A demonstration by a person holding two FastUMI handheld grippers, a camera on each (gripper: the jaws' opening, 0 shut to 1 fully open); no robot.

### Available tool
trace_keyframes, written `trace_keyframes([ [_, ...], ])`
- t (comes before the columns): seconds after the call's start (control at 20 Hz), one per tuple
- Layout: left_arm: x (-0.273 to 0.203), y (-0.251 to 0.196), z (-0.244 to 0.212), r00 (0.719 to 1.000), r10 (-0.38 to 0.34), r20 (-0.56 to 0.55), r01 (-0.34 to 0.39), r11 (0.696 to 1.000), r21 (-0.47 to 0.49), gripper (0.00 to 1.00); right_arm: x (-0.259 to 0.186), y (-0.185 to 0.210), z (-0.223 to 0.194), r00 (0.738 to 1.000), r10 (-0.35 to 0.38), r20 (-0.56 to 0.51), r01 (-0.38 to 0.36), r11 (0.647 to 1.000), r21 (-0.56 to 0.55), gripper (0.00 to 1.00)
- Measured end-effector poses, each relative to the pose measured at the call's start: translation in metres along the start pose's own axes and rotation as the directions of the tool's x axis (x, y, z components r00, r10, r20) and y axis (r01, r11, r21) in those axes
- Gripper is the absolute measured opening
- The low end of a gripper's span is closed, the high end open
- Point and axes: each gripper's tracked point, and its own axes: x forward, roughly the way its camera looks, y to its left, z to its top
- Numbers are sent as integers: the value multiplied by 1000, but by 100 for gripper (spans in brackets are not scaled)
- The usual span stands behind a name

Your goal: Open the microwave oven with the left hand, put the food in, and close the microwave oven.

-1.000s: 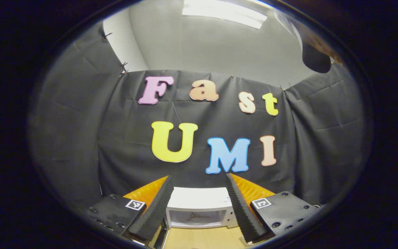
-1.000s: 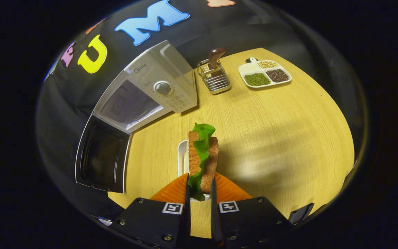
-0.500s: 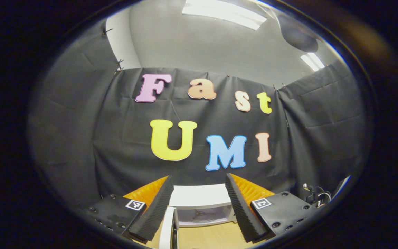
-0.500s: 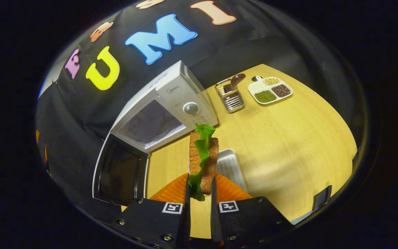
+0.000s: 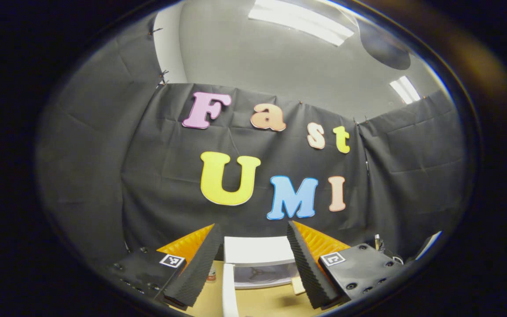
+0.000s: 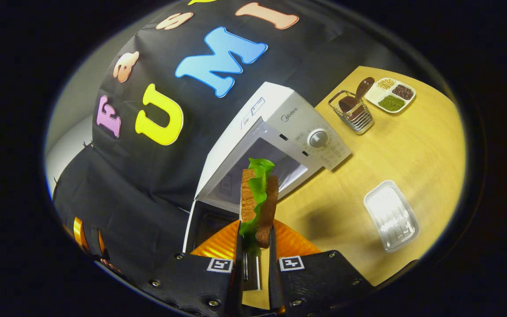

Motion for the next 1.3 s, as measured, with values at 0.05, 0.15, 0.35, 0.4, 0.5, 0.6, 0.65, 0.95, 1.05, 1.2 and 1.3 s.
trace_keyframes([
  [0.05,1,7,-1,1000,11,-1,-11,1000,5,97,11,5,-1,1000,8,9,-8,1000,27,24],
  [0.15,1,22,-3,999,45,-14,-45,999,14,96,33,9,-2,1000,15,26,-18,995,96,24],
  [0.35,-1,38,-1,996,85,-14,-84,996,32,96,76,7,-3,998,17,67,-31,977,210,24],
  [0.4,-1,43,-5,995,94,-23,-93,995,41,96,88,6,-1,995,22,92,-44,967,250,24],
  [0.5,0,50,-17,992,111,-58,-109,993,48,96,111,5,2,989,24,145,-74,934,349,24],
  [0.6,0,57,-22,989,123,-76,-119,991,53,98,137,3,6,982,11,188,-94,892,443,23],
  [0.65,-1,62,-24,988,130,-85,-126,990,57,96,149,1,9,978,-4,208,-96,877,470,24],
  [0.95,-15,94,-17,975,207,-82,-201,977,75,96,208,4,21,955,-47,292,-120,843,525,24],
  [1.05,-19,104,-29,968,228,-107,-222,973,67,98,224,1,24,951,-62,303,-107,853,511,23],
  [1.2,-23,117,-45,955,250,-157,-241,968,72,96,245,-6,32,932,-91,351,-116,842,527,27],
  [1.3,-26,121,-51,950,256,-177,-243,966,92,96,259,-14,33,922,-130,364,-102,827,553,23],
])
